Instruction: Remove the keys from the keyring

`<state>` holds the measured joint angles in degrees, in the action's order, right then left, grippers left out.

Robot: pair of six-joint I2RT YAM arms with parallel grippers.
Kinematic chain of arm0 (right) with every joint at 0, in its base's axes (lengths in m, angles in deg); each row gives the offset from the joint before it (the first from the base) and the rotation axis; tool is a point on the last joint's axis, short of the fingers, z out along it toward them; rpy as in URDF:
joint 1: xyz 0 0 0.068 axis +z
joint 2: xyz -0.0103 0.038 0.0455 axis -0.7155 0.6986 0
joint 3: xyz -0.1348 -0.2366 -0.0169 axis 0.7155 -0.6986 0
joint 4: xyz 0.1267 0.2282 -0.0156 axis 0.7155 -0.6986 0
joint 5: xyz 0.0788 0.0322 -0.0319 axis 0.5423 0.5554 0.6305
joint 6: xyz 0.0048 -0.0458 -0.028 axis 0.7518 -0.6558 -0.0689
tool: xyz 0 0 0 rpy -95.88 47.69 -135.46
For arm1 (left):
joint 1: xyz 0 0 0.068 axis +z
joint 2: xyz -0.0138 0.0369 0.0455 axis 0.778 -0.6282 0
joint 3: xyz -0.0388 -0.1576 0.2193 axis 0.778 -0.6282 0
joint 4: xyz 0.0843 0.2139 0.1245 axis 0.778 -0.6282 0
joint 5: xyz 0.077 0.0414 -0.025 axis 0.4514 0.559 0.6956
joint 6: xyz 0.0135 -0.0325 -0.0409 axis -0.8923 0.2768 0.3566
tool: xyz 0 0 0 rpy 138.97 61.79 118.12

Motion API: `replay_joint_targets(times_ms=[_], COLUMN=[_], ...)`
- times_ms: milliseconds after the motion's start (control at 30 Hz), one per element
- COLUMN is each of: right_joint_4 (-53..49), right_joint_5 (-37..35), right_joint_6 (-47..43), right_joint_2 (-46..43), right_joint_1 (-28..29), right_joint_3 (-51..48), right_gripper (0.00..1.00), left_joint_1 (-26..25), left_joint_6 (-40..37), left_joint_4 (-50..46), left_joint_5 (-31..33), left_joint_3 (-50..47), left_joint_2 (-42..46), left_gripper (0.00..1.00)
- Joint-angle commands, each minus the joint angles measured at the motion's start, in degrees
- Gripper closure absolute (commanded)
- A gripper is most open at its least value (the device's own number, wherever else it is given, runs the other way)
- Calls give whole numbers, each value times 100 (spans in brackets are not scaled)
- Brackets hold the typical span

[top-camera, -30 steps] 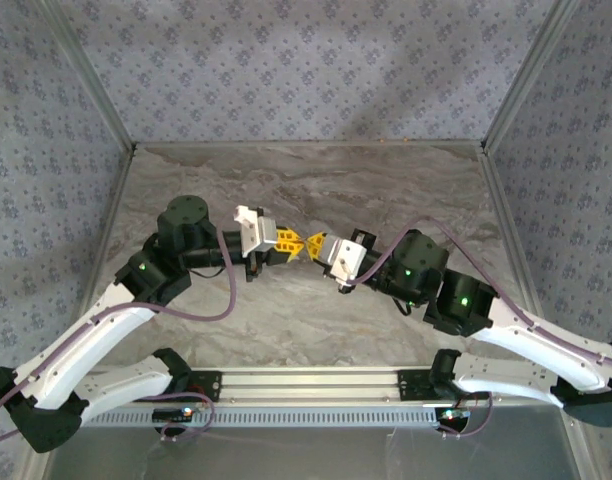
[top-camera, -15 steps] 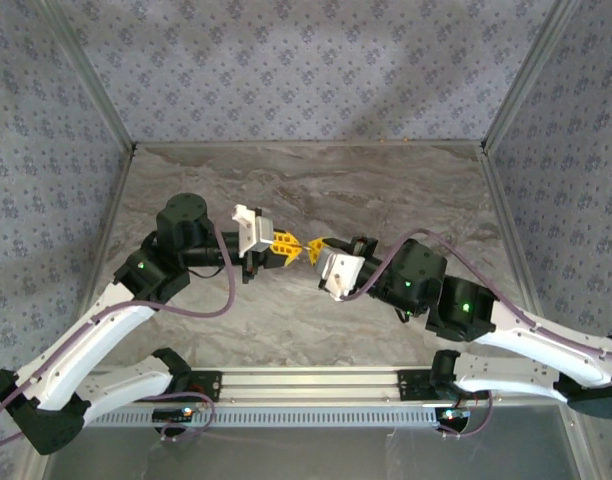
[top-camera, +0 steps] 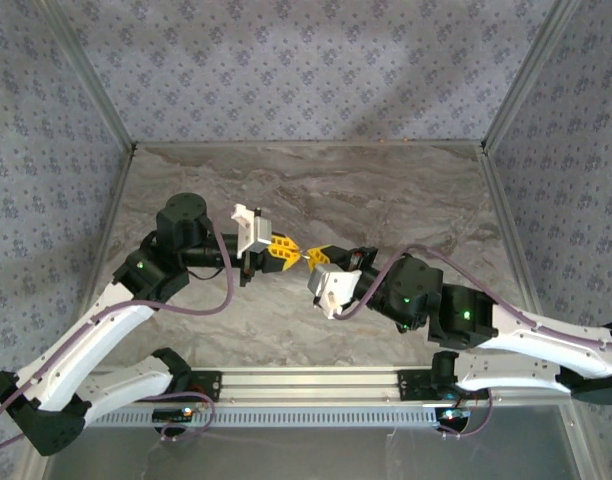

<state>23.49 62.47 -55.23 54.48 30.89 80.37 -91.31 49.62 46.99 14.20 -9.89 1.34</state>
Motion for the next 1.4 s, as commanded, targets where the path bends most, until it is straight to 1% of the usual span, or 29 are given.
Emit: replay_joint_targets(times_ms=[0,200,400,567,733,867,933,1067,1167,1367], right_joint_4=[-918,-953,-891,-1045,-438,210,340,479,952,1714], right_joint_5=[117,166,172,68,-205,-799,-982,-1055,-1382,-1516], right_joint_6=[-235,-241,-248,-321,-479,-1107,-1288,-1421,-1764,-2223], right_joint_2=[-134,-194,-285,-164,-179,80,203,241,386,733], right_joint_1=[176,165,130,189,262,587,682,767,922,1008], right_joint_3=[-62,-128,-190,-142,-190,-333,-370,-414,-509,-694], right_gripper=[100,100,100,100,100,100,100,100,100,100], left_joint_1=[294,451,465,472,457,446,446,446,442,386], left_joint_6=[330,637,844,881,897,1053,1168,1267,1293,1280], left_joint_4=[728,980,1243,1145,1122,1172,1204,1114,972,809], left_joint_5=[299,18,-195,-308,-308,-171,-190,-124,-72,101], left_joint_3=[104,42,34,170,135,91,94,178,273,297], left_joint_2=[164,162,115,-20,-73,-81,-100,-148,-203,-217], left_gripper=[100,100,100,100,100,100,100,100,100,100])
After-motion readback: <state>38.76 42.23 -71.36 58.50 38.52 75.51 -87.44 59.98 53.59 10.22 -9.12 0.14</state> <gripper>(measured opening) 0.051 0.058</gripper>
